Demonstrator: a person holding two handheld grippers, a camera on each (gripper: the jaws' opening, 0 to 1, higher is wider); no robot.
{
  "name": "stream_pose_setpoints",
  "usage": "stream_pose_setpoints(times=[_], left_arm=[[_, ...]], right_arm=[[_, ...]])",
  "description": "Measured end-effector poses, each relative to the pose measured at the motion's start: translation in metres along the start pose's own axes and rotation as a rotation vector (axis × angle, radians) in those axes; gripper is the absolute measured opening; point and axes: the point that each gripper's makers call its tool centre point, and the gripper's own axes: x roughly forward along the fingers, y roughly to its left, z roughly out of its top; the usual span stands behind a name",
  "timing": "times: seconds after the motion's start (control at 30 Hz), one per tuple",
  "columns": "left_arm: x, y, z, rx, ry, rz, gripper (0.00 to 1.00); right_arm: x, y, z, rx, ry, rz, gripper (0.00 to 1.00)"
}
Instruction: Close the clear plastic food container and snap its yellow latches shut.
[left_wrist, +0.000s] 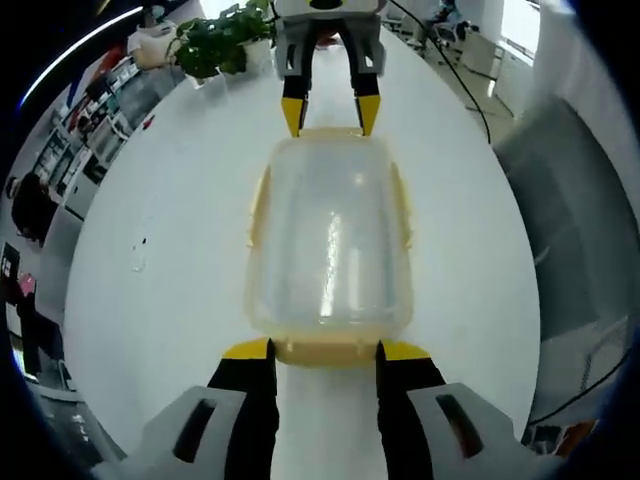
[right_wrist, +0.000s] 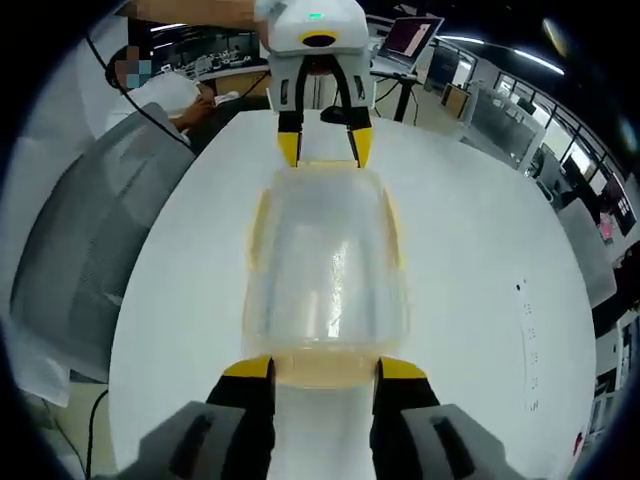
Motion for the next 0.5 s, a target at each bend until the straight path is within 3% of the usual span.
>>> stream_pose_setpoints(times=[0.5], left_arm=[[0.005,-0.003,0.012,0.002,-0.003,-0.014,0.36]], right_arm=[[-0.007,0.003,-0.01,0.021,-0.025,0.014,0.35]])
